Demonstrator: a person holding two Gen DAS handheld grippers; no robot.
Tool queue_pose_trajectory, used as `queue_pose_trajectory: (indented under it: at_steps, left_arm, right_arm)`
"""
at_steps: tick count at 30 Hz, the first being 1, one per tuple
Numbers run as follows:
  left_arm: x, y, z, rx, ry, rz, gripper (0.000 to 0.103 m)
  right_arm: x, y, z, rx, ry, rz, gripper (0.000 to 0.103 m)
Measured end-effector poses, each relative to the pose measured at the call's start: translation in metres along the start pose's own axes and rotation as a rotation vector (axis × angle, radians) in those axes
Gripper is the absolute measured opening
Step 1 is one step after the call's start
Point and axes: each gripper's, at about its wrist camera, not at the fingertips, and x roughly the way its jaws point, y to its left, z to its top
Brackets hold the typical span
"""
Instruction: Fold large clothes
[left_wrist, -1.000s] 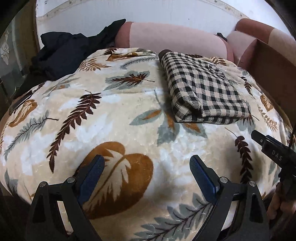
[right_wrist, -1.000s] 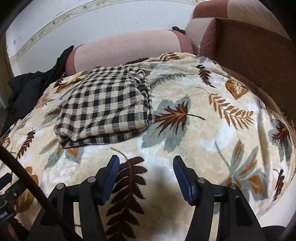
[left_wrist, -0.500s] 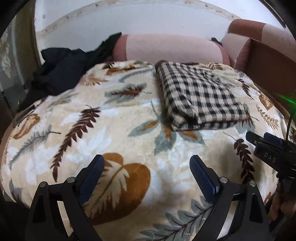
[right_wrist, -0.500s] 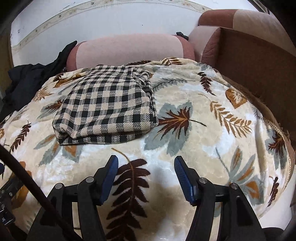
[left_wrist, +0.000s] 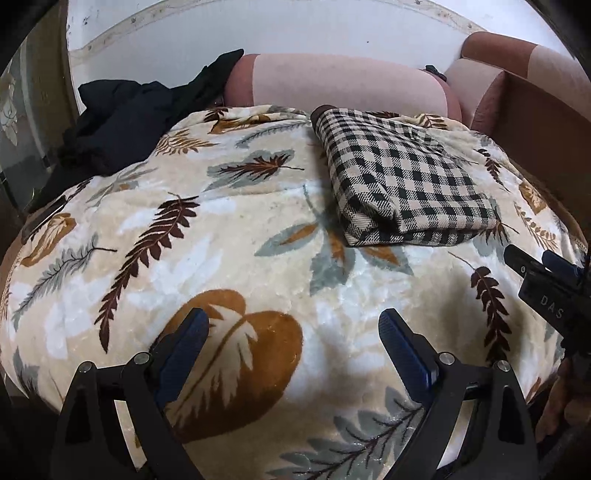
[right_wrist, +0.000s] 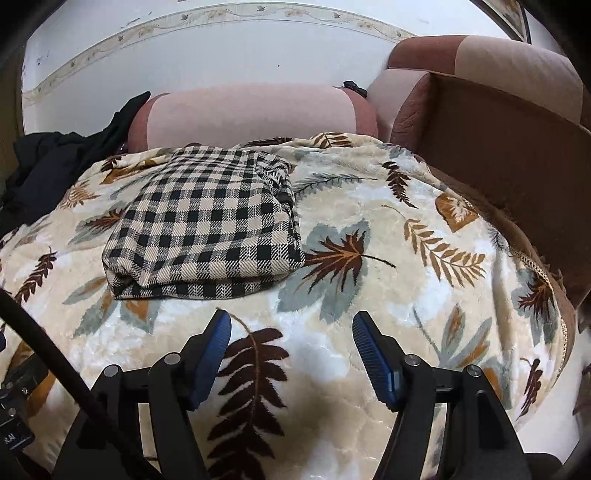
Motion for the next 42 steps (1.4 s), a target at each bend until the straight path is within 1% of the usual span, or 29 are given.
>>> queue_pose_trajectory:
  at_steps: [1,5,7,10,16,20,30,35,39,42]
  left_arm:
    - [0.0,0.0,0.0,-0.001,0.002,0.003,0.093]
    - [0.007,0.0,-0.002,0.013,0.027,0.08,0.093]
    - [0.008,0.002,-0.001,0.003,0.033,0.084,0.093]
    - [0.008,0.005,-0.001,-0.009,0.034,0.08,0.093]
    - [0.014,0.006,-0.003,-0.016,0.075,0.058,0.093]
    - [0.012,0.006,-0.003,-0.02,0.069,0.043,0.093]
    - [0.011,0.006,-0.003,-0.036,0.077,-0.023,0.093]
    - [0.016,0.006,-0.004,-0.042,0.103,-0.03,0.093]
    - [0.018,0.007,-0.005,-0.046,0.109,-0.018,0.093]
    - [0.019,0.009,-0.005,-0.056,0.112,-0.025,0.093]
  right_arm:
    - [0.0,0.0,0.0,-0.001,0.003,0.0,0.073]
    - [0.001,0.005,-0.002,-0.022,0.002,-0.023,0.073]
    - [0.0,0.007,-0.002,-0.041,-0.005,-0.037,0.073]
    - [0.0,0.012,-0.002,-0.057,-0.008,-0.042,0.073]
    - [-0.002,0.02,-0.004,-0.092,-0.014,-0.053,0.073]
    - [-0.002,0.023,-0.005,-0.112,-0.021,-0.073,0.073]
    - [0.005,0.02,-0.006,-0.107,0.012,-0.082,0.074]
    - [0.008,0.02,-0.008,-0.107,0.03,-0.077,0.074]
    - [0.01,0.019,-0.008,-0.097,0.042,-0.077,0.074]
    - [0.012,0.018,-0.008,-0.092,0.051,-0.081,0.074]
